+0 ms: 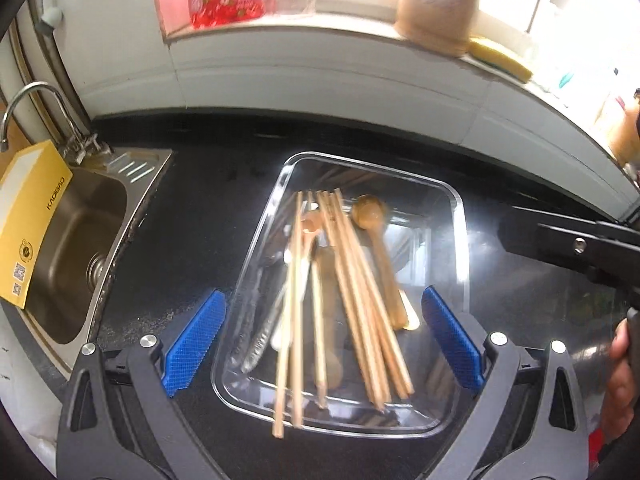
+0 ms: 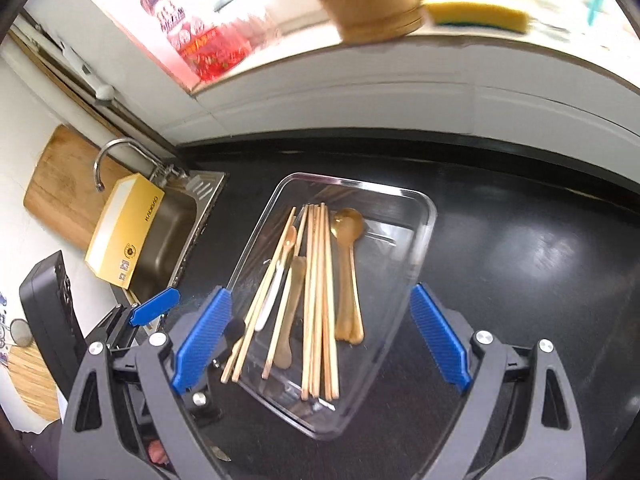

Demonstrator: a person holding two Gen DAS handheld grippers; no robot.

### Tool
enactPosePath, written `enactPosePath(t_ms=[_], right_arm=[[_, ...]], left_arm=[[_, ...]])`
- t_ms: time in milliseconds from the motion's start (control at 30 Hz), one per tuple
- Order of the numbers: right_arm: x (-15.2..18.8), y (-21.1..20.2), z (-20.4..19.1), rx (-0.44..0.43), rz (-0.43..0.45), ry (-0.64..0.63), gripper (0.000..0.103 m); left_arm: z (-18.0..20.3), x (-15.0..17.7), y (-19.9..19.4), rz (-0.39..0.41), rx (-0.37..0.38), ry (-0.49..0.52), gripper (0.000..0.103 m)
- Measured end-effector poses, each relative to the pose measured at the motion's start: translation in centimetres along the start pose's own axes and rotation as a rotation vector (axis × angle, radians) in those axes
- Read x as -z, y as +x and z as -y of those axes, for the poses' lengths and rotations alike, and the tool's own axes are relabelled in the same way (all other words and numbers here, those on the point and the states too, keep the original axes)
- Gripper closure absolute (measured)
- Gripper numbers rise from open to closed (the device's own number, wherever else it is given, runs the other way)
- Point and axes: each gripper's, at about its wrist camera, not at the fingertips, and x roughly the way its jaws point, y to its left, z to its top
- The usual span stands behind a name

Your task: Organize utensils

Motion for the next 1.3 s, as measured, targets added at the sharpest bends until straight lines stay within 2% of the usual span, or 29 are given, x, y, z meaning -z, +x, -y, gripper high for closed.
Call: enactPosePath(t_ms=[267, 633, 833, 1000, 1100, 1200, 1300], right_arm=[[4.4, -7.5, 5.5, 0.062, 0.089, 0.080, 0.014], [13.0, -19.4, 17.5, 0.197, 0.177, 0.233, 0.014], [16.1, -23.4, 22.7, 0.231, 0.203, 0.286, 0.014], [17.0, -24.9, 25.0, 0.271, 0.205, 0.280, 0.014], [17.0, -25.4, 25.6, 0.344, 0.201, 0.249, 0.014], [17.1, -25.5, 25.5, 0.420, 0.203, 0.201, 0.014], [17.1, -25.1, 25.2, 0.442, 0.203, 0.187, 0.014]], left_arm=[[5.7, 1.6, -2.7, 0.020, 0.038, 0.061, 0.007], [22.5, 5.4, -5.1, 0.017, 0.190, 0.231, 0.007], [30.0, 7.4, -6.1, 0.013, 0.236, 0.300, 0.007], [33.9, 8.3, -6.5, 0.012, 0.249, 0.324, 0.007], [35.2, 8.6, -6.6, 0.010, 0.239, 0.322, 0.007], [35.5, 8.4, -6.6, 0.004, 0.222, 0.301, 0.007], [35.3, 8.2, -6.6, -0.007, 0.213, 0.277, 0.007]])
